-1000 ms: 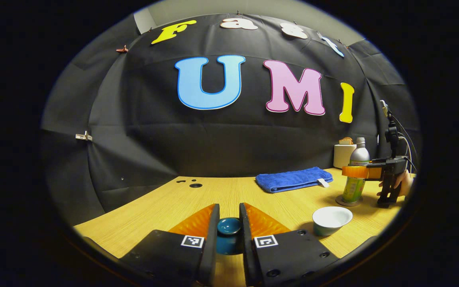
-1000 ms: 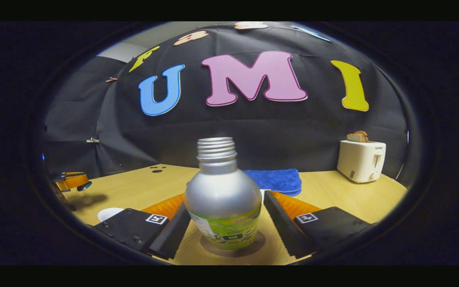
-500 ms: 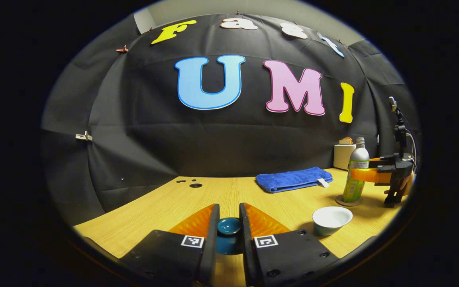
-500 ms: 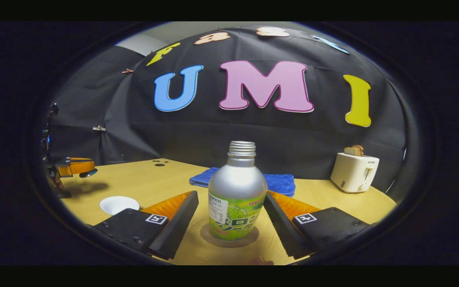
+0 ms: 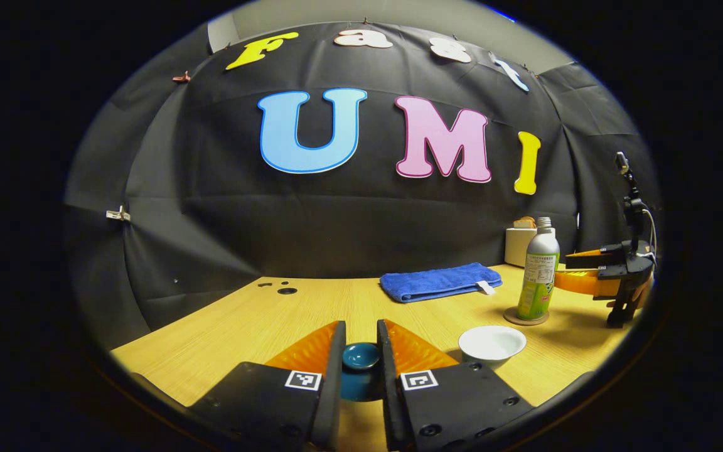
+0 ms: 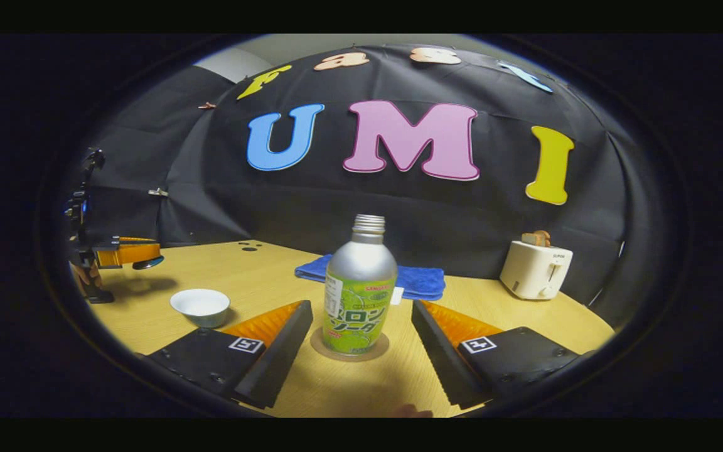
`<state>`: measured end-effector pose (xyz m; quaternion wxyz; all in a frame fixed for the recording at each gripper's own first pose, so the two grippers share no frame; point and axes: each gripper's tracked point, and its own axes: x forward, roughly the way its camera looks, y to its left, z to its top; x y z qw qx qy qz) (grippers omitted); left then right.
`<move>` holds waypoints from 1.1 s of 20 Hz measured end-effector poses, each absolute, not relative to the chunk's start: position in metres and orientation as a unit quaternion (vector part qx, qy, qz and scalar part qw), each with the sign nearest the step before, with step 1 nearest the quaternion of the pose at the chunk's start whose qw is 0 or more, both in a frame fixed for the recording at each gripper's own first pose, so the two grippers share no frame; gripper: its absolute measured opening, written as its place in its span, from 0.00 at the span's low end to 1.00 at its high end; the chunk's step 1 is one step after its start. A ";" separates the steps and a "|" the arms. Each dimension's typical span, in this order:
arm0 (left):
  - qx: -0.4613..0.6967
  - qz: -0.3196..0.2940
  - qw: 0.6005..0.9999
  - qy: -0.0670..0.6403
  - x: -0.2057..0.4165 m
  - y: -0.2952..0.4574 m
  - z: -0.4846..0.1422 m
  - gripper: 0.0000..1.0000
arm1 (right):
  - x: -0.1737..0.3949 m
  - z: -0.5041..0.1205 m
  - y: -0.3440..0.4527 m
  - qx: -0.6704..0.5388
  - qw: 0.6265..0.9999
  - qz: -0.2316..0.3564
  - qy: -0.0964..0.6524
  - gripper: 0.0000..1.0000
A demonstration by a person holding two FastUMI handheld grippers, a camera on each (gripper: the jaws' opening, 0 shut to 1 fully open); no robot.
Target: Open the teacup lid with one hand, grasp the water bottle and pour water into the teacup with the other hand; after pouring, place the water bottle on the coaster and then close the teacup lid.
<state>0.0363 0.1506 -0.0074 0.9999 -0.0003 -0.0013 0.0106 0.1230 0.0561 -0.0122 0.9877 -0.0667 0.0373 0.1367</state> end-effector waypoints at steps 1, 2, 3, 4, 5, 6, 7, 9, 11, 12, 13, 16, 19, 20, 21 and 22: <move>-0.001 0.003 1.000 -0.002 0.038 0.143 -0.007 0.34 | 0.117 -0.010 0.054 -0.060 0.988 0.136 0.035 0.98; 0.000 -0.009 1.000 -0.002 0.039 0.134 -0.007 0.34 | 0.110 -0.007 0.052 -0.056 0.989 0.134 0.030 0.96; 0.001 -0.025 1.000 -0.003 0.041 0.125 -0.006 0.34 | 0.103 -0.005 0.049 -0.053 0.990 0.130 0.027 0.96; 0.000 -0.041 0.999 -0.004 0.043 0.116 -0.006 0.34 | 0.096 -0.006 0.046 -0.052 0.990 0.128 0.026 0.98; 0.000 -0.052 0.999 -0.004 0.045 0.109 -0.005 0.34 | 0.089 -0.006 0.046 -0.049 0.990 0.129 0.025 0.98; 0.000 -0.060 0.998 -0.003 0.047 0.102 -0.006 0.34 | 0.082 -0.007 0.047 -0.045 0.990 0.132 0.023 0.98; 0.000 -0.066 0.998 -0.001 0.049 0.096 -0.007 0.34 | 0.077 -0.007 0.050 -0.042 0.989 0.137 0.022 0.98; 0.000 -0.084 0.996 0.008 0.053 0.078 -0.009 0.34 | 0.069 -0.011 0.050 -0.041 0.989 0.139 0.022 0.98; 0.002 -0.107 0.994 0.023 0.057 0.054 -0.012 0.34 | 0.065 -0.015 0.055 -0.030 0.989 0.144 0.025 0.98; 0.005 -0.117 0.993 0.031 0.060 0.044 -0.015 0.30 | 0.064 -0.018 0.057 -0.024 0.988 0.148 0.027 0.98; 0.011 -0.124 0.992 0.037 0.063 0.035 -0.016 0.32 | 0.064 -0.016 0.057 -0.019 0.989 0.147 0.025 0.98; 0.028 -0.137 0.989 0.048 0.072 0.015 -0.018 0.34 | 0.068 -0.013 0.050 -0.010 0.991 0.135 0.014 0.96; 0.033 -0.137 0.988 0.062 0.080 0.006 -0.021 0.33 | 0.072 -0.011 0.037 -0.004 0.994 0.106 0.006 0.98; 0.035 -0.136 0.988 0.067 0.082 0.005 -0.024 0.32 | 0.071 -0.011 0.036 -0.003 0.995 0.103 0.004 0.98; 0.037 -0.137 0.987 0.071 0.083 0.004 -0.024 0.32 | 0.071 -0.012 0.038 -0.003 0.995 0.103 0.005 0.98; 0.039 -0.139 0.987 0.072 0.083 0.002 -0.024 0.32 | 0.071 -0.011 0.038 -0.004 0.995 0.104 0.004 0.98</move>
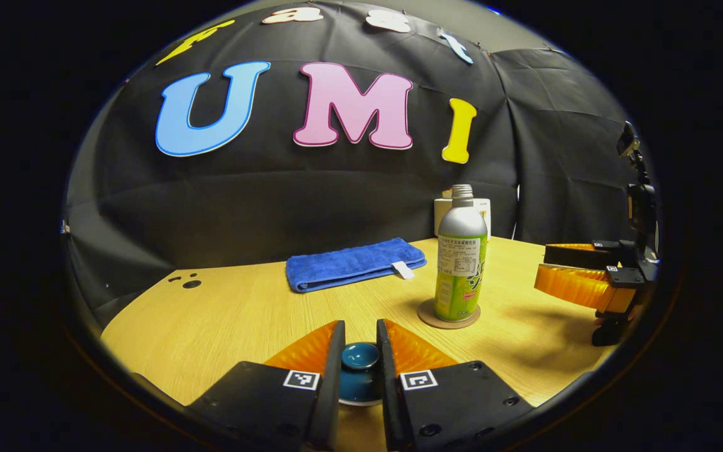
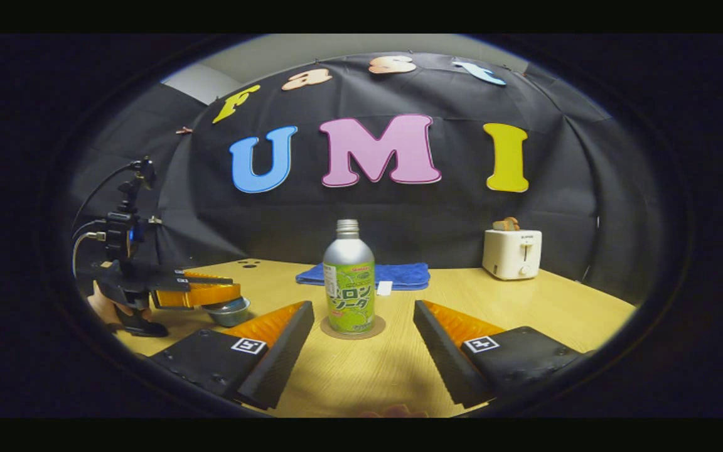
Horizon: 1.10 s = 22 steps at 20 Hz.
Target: Open the teacup lid with one hand, grasp the water bottle and pour water into the teacup with the other hand; after pouring, place the water bottle on the coaster and then close the teacup lid.
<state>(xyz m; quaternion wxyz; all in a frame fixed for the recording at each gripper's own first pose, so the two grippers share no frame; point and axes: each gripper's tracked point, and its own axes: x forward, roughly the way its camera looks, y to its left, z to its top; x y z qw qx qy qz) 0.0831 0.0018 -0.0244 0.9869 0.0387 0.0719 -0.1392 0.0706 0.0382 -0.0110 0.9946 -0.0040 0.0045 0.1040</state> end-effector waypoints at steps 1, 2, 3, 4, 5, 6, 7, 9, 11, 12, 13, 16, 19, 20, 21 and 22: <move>0.042 -0.141 0.986 0.075 0.084 0.000 -0.025 0.32 | 0.071 -0.011 0.038 -0.003 0.995 0.104 0.005 0.98; 0.045 -0.140 0.986 0.080 0.084 0.001 -0.027 0.32 | 0.071 -0.011 0.038 -0.004 0.995 0.104 0.005 0.98; 0.046 -0.138 0.986 0.086 0.086 0.001 -0.029 0.32 | 0.072 -0.011 0.037 -0.003 0.995 0.104 0.005 0.98; 0.047 -0.136 0.985 0.094 0.087 0.001 -0.032 0.33 | 0.071 -0.011 0.038 -0.004 0.995 0.104 0.005 0.98; 0.049 -0.134 0.985 0.099 0.088 0.002 -0.033 0.33 | 0.072 -0.011 0.037 -0.003 0.995 0.104 0.005 0.98; 0.051 -0.133 0.985 0.100 0.088 0.002 -0.033 0.33 | 0.071 -0.011 0.038 -0.004 0.995 0.104 0.005 0.98; 0.051 -0.133 0.985 0.100 0.088 0.002 -0.032 0.35 | 0.072 -0.011 0.038 -0.004 0.995 0.104 0.005 0.98; 0.049 -0.133 0.985 0.099 0.088 0.002 -0.032 0.34 | 0.071 -0.011 0.038 -0.004 0.995 0.104 0.005 0.98; 0.046 -0.130 0.986 0.096 0.087 0.004 -0.031 0.35 | 0.072 -0.011 0.038 -0.004 0.995 0.104 0.005 0.98; 0.044 -0.129 0.986 0.094 0.087 0.004 -0.030 0.35 | 0.072 -0.011 0.038 -0.004 0.995 0.104 0.005 0.98; 0.040 -0.129 0.986 0.093 0.087 0.004 -0.030 0.36 | 0.072 -0.011 0.038 -0.004 0.995 0.104 0.005 0.98; 0.036 -0.126 0.987 0.088 0.084 0.005 -0.028 0.38 | 0.072 -0.012 0.038 -0.004 0.995 0.104 0.005 0.98; 0.026 -0.110 0.992 0.064 0.077 0.012 -0.019 0.47 | 0.072 -0.012 0.038 -0.004 0.995 0.104 0.005 0.98; 0.020 -0.106 0.993 0.049 0.072 0.012 -0.015 0.53 | 0.072 -0.011 0.038 -0.004 0.995 0.104 0.005 0.98; 0.016 -0.103 0.994 0.033 0.066 0.012 -0.009 0.65 | 0.072 -0.012 0.038 -0.004 0.995 0.104 0.005 0.98; 0.012 -0.097 0.995 0.014 0.060 0.014 -0.004 0.70 | 0.071 -0.012 0.038 -0.004 0.995 0.104 0.005 0.98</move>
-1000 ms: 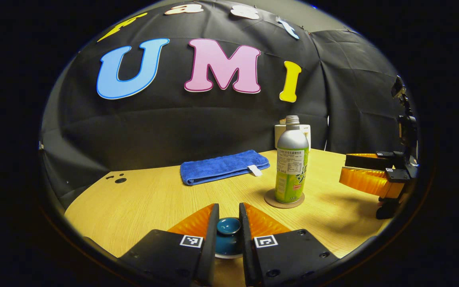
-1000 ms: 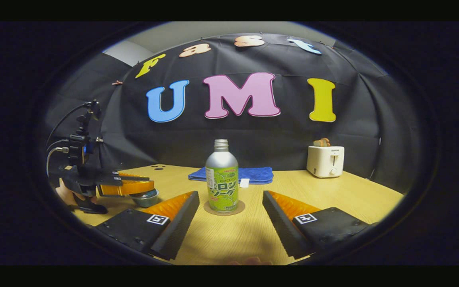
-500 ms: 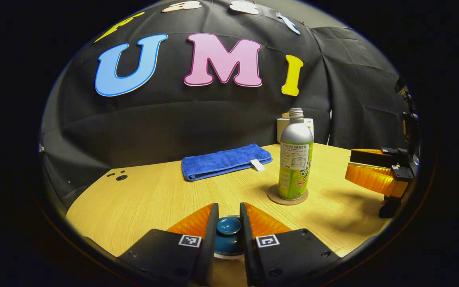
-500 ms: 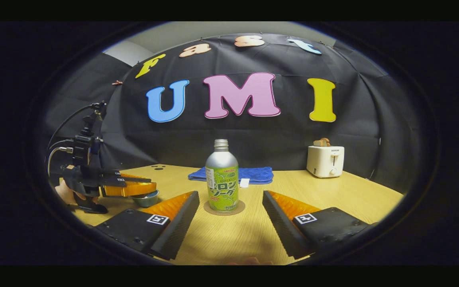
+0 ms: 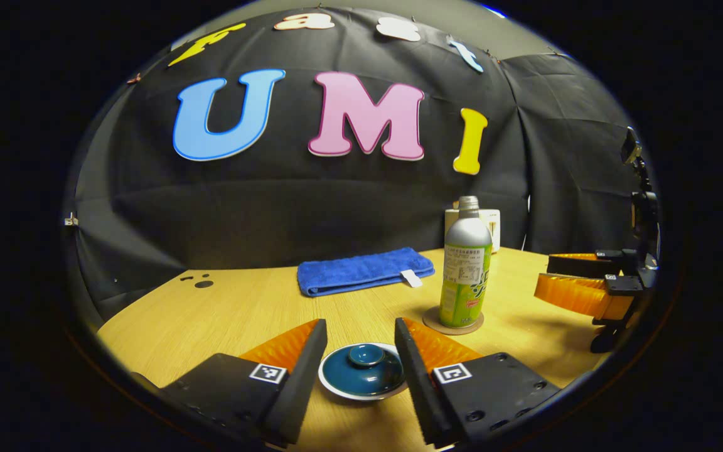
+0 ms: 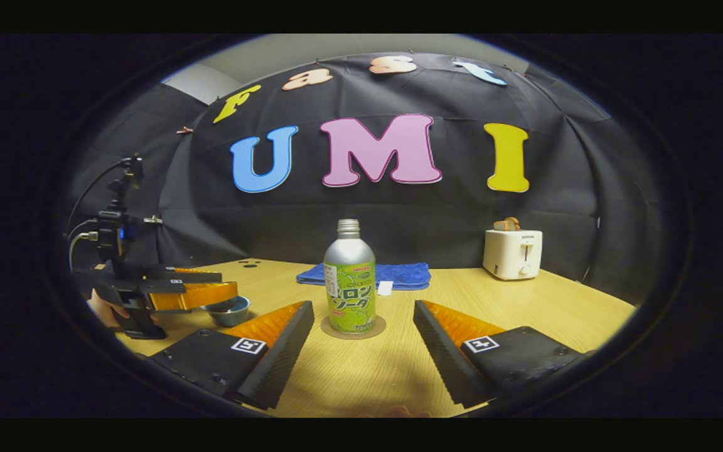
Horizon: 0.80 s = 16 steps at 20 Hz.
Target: Open the teacup lid with one hand, grasp the water bottle and pour water into the teacup with the other hand; after pouring, place the water bottle on the coaster and then close the teacup lid.
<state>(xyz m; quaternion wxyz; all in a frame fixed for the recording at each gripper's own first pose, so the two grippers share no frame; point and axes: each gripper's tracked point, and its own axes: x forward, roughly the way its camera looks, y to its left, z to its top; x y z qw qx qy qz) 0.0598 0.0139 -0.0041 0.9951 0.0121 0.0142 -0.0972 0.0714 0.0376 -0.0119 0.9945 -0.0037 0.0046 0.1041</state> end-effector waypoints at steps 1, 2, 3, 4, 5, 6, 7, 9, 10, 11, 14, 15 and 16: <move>0.007 -0.090 0.996 -0.003 0.054 0.017 0.001 0.77 | 0.071 -0.012 0.037 -0.004 0.995 0.104 0.005 0.98; -0.003 -0.088 0.996 -0.004 0.049 0.017 0.000 0.78 | 0.071 -0.012 0.036 -0.004 0.995 0.100 0.005 0.98; 0.002 -0.079 0.997 -0.005 0.044 0.016 -0.001 0.81 | 0.069 -0.011 0.036 -0.004 0.995 0.098 0.004 0.98; -0.001 -0.069 0.998 -0.003 0.040 0.019 -0.001 0.84 | 0.068 -0.012 0.038 -0.004 0.995 0.099 0.004 0.98; 0.000 -0.052 0.999 -0.004 0.035 0.021 -0.001 0.89 | 0.067 -0.012 0.039 -0.004 0.995 0.098 0.004 0.98; -0.002 -0.035 0.999 -0.002 0.031 0.022 -0.002 0.91 | 0.065 -0.011 0.039 -0.004 0.995 0.097 0.004 0.98; -0.002 -0.017 1.000 -0.003 0.026 0.024 -0.001 0.93 | 0.063 -0.012 0.037 -0.005 0.996 0.090 0.004 0.98; -0.002 0.016 1.000 -0.001 0.017 0.024 -0.001 0.94 | 0.062 -0.011 0.033 -0.005 0.997 0.073 0.003 0.98; -0.003 0.031 1.000 -0.001 0.013 0.025 -0.001 0.94 | 0.060 -0.011 0.030 -0.006 0.998 0.062 0.003 0.98; -0.003 0.044 0.999 -0.001 0.010 0.024 -0.001 0.94 | 0.060 -0.011 0.029 -0.006 0.999 0.053 0.002 0.98; -0.003 0.053 0.999 -0.001 0.007 0.019 -0.001 0.94 | 0.057 -0.010 0.028 -0.007 0.999 0.042 0.002 0.98; -0.003 0.052 0.999 -0.001 0.007 0.016 -0.001 0.94 | 0.057 -0.011 0.026 -0.007 0.999 0.039 0.002 0.98; -0.004 0.051 0.999 -0.001 0.008 0.015 -0.001 0.94 | 0.058 -0.011 0.026 -0.006 0.999 0.037 0.002 0.98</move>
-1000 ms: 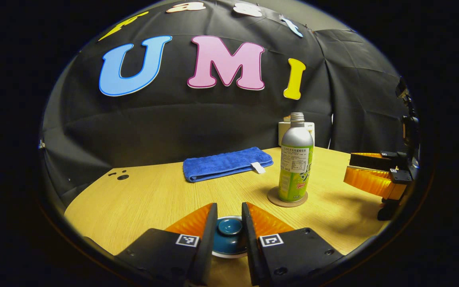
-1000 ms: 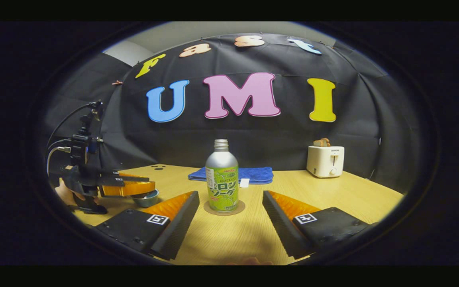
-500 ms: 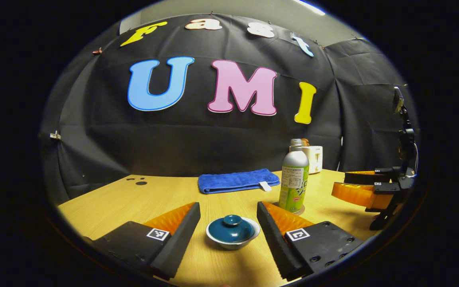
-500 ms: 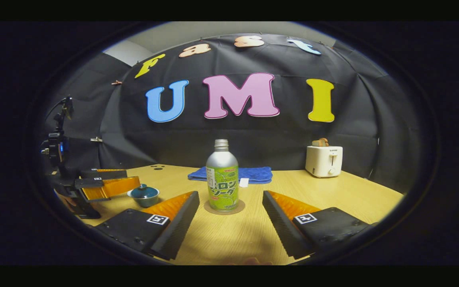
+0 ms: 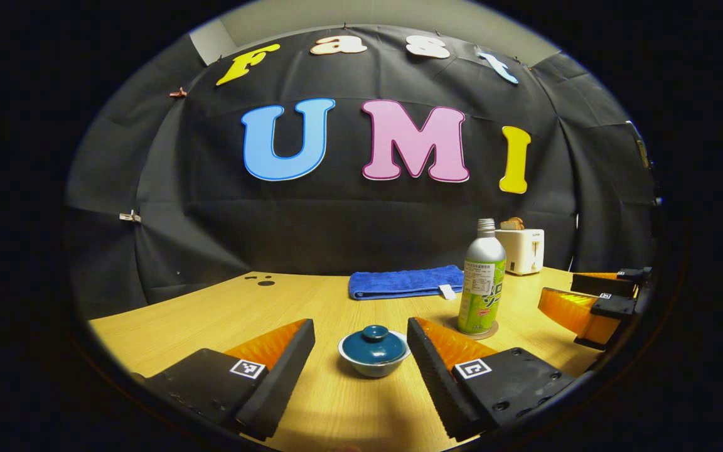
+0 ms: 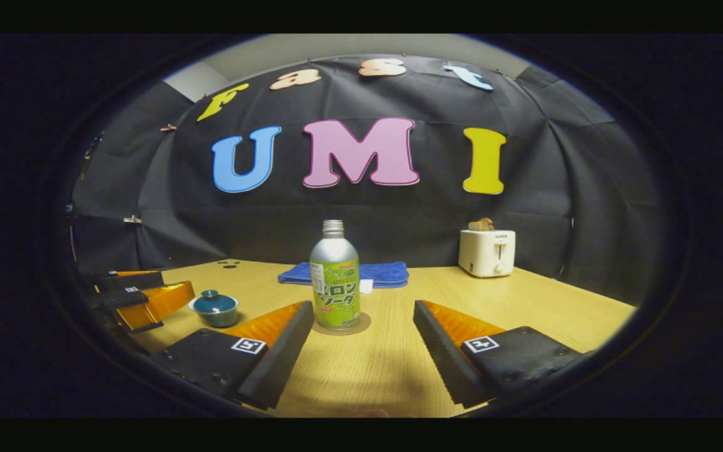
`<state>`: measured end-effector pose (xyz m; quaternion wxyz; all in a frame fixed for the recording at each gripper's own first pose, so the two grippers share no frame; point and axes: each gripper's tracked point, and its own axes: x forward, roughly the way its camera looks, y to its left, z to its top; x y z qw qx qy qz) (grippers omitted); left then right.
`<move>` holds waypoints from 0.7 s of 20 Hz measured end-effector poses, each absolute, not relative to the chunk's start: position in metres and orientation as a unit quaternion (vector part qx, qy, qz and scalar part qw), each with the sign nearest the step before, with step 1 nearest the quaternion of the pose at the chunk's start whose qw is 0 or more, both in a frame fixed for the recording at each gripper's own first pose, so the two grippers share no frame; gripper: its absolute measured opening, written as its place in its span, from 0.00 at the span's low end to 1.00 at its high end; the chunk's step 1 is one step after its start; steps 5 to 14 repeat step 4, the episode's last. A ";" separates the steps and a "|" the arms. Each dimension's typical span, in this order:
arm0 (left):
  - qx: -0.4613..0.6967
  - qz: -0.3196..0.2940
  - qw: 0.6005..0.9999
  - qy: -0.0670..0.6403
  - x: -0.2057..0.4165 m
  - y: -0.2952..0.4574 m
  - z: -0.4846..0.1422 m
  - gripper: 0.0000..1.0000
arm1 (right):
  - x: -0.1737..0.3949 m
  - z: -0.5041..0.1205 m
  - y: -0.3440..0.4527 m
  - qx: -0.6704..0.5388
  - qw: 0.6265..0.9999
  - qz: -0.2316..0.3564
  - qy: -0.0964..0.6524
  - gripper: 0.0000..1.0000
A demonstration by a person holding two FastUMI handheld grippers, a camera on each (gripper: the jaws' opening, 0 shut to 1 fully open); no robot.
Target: Open the teacup lid with one hand, grasp the water bottle and pour water into the teacup with the other hand; after pouring, place the water bottle on the coaster and then close the teacup lid.
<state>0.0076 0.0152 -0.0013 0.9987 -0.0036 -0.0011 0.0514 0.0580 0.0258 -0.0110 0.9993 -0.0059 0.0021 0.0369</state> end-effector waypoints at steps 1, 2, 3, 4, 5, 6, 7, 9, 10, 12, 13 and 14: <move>-0.003 0.051 0.999 -0.001 0.009 0.014 -0.002 0.94 | 0.060 -0.011 0.023 -0.008 1.000 0.028 0.003 0.98; -0.003 0.048 0.999 -0.001 0.011 0.012 -0.002 0.94 | 0.060 -0.011 0.023 -0.006 1.000 0.028 0.001 0.98; -0.003 0.045 0.999 -0.001 0.011 0.011 -0.001 0.94 | 0.060 -0.011 0.025 -0.007 1.000 0.029 0.003 0.98; -0.003 0.043 0.999 -0.002 0.012 0.010 -0.001 0.94 | 0.059 -0.011 0.026 -0.006 1.000 0.029 0.003 0.98; -0.003 0.043 0.999 -0.002 0.012 0.010 -0.001 0.94 | 0.059 -0.011 0.026 -0.006 1.000 0.029 0.003 0.98; -0.003 0.043 0.999 -0.002 0.012 0.010 -0.001 0.94 | 0.059 -0.011 0.026 -0.006 1.000 0.029 0.003 0.98; -0.003 0.043 0.999 -0.002 0.012 0.010 -0.001 0.94 | 0.059 -0.011 0.026 -0.006 1.000 0.029 0.003 0.98; -0.003 0.043 0.999 -0.002 0.012 0.010 -0.001 0.94 | 0.059 -0.011 0.026 -0.006 1.000 0.029 0.003 0.98; -0.003 0.043 0.999 -0.002 0.012 0.010 -0.001 0.94 | 0.059 -0.011 0.026 -0.006 1.000 0.029 0.003 0.98; -0.003 0.043 0.999 -0.002 0.012 0.010 -0.001 0.94 | 0.059 -0.011 0.026 -0.006 1.000 0.029 0.003 0.98; -0.003 0.043 0.999 -0.002 0.012 0.010 -0.001 0.94 | 0.059 -0.011 0.026 -0.006 1.000 0.029 0.003 0.98; -0.003 0.043 0.999 -0.002 0.012 0.010 -0.001 0.94 | 0.059 -0.011 0.026 -0.006 1.000 0.029 0.003 0.98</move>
